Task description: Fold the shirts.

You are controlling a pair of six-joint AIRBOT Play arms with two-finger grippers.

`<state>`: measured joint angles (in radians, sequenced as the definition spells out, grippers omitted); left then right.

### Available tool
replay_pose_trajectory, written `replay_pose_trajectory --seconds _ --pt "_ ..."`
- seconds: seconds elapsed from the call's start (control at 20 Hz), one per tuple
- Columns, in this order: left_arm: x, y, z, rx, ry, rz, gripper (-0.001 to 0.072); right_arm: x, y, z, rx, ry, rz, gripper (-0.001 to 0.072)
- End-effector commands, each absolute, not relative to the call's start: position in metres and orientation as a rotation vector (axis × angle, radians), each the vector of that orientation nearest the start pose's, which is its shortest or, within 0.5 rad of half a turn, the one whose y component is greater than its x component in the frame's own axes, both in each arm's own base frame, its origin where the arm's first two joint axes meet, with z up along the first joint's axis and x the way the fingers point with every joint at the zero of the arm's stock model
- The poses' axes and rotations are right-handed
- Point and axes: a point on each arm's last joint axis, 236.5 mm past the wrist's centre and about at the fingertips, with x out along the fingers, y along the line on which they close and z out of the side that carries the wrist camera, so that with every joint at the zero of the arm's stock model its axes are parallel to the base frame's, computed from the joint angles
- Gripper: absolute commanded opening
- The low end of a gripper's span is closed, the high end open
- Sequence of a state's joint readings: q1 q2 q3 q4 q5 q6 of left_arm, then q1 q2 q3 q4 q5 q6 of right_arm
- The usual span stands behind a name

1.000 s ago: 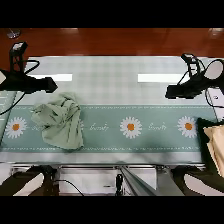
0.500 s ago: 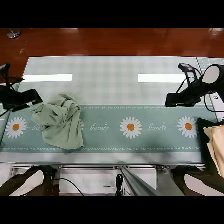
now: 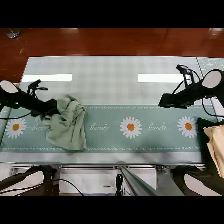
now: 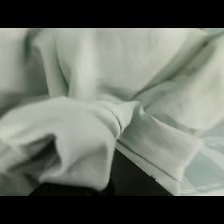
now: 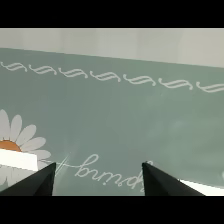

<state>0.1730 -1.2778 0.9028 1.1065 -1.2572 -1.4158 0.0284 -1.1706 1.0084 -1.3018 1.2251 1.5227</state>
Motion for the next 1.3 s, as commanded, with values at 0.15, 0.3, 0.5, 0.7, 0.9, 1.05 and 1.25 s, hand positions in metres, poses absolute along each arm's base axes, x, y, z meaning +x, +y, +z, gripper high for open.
replay_pose_trajectory --seconds 0.15,0.3,0.5,0.7,0.9,1.05,1.25 --pt "0.374 -0.133 0.153 -0.542 0.97 -0.618 0.0034 0.334 0.058 0.086 0.168 1.051 0.171 0.062" --pt "0.366 -0.159 0.256 -0.414 0.738 -0.72 0.0034 0.321 0.057 0.131 0.174 0.911 0.17 0.062" --pt "0.338 -0.201 0.365 -0.312 0.494 -0.852 0.0034 0.299 0.057 0.174 0.192 0.78 0.172 0.062" --pt "0.311 -0.235 0.452 -0.33 0.239 -0.941 0.0034 0.276 0.058 0.196 0.199 0.719 0.18 0.062" --pt "0.283 -0.267 0.509 -0.394 0.04 -1.033 0.0034 0.265 0.057 0.206 0.197 0.686 0.184 0.062" --pt "0.267 -0.309 0.493 -0.353 0.078 -1.138 0.0034 0.264 0.057 0.206 0.195 0.689 0.185 0.062" --pt "0.266 -0.364 0.392 -0.212 0.325 -1.172 0.0034 0.263 0.057 0.204 0.192 0.695 0.181 0.062"
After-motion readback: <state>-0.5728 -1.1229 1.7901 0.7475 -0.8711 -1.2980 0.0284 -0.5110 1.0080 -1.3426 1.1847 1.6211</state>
